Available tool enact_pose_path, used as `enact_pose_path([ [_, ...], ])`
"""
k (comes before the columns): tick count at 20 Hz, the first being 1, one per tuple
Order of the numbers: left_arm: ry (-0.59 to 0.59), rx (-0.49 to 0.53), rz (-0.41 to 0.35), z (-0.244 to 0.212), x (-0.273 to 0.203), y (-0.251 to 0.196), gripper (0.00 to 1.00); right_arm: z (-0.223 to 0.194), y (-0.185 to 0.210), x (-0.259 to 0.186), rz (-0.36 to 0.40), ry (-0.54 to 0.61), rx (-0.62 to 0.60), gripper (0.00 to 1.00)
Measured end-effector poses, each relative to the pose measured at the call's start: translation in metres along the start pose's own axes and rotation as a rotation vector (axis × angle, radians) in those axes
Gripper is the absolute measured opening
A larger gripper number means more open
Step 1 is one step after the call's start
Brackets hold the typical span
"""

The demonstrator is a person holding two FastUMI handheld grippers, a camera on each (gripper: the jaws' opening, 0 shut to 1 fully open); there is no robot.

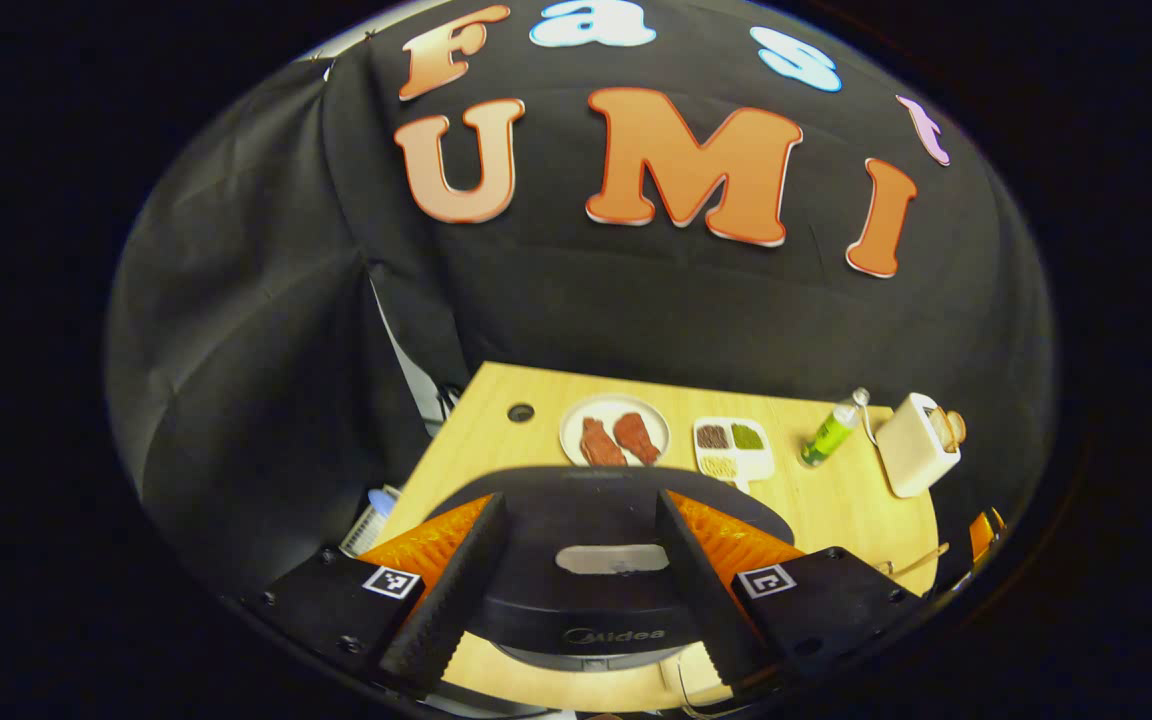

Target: Close the left gripper, press the button to open the rice cooker; take a wooden spoon from the chopstick holder with the right hand, scoop a spoonful of rice and pour it into the rice cooker, then put the wooden spoon back into the chopstick holder.

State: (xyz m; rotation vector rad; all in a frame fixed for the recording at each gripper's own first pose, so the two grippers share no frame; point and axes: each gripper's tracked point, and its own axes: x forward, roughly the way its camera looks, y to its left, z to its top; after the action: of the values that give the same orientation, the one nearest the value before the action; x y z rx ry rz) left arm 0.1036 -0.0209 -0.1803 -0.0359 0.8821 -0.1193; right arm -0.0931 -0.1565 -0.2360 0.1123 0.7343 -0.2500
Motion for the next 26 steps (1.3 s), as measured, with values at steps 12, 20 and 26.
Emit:
enact_pose_path([
  [12,0.32,0.009,0.029,-0.117,0.031,0.01,0.99,-0.012,0.024,0.002,0.065,0.026,-0.059,0.82],
  [20,0.457,0.026,0.021,-0.118,0.039,0.008,1.0,-0.019,0.034,-0.002,0.083,0.036,-0.11,0.82],
  [26,0.476,0.026,0.018,-0.119,0.038,0.007,0.97,-0.019,0.041,-0.003,0.09,0.032,-0.123,0.82],
])
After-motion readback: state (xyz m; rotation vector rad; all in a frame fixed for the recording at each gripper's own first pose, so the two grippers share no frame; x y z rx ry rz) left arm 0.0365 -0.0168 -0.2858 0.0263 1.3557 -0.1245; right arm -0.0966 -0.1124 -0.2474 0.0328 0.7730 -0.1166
